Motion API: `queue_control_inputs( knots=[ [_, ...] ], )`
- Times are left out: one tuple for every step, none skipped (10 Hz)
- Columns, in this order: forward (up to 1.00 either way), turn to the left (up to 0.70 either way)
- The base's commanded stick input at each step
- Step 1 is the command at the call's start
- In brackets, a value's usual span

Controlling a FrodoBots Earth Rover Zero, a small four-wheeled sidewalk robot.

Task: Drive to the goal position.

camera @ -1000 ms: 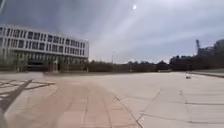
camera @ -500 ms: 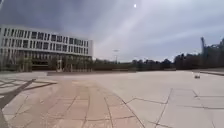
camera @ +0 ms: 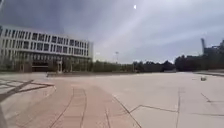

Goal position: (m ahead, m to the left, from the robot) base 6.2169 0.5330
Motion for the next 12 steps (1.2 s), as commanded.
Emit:
queue_control_inputs(
  knots=[
    [0.70,0.00],
    [0.70,0.00],
    [0.70,0.00],
    [0.70,0.00],
    [0.70,0.00],
    [0.70,0.00],
    [0.70,0.00],
    [0.70,0.00],
    [0.70,0.00],
    [0.70,0.00],
    [0.70,0.00],
    [0.70,0.00]
  ],
)
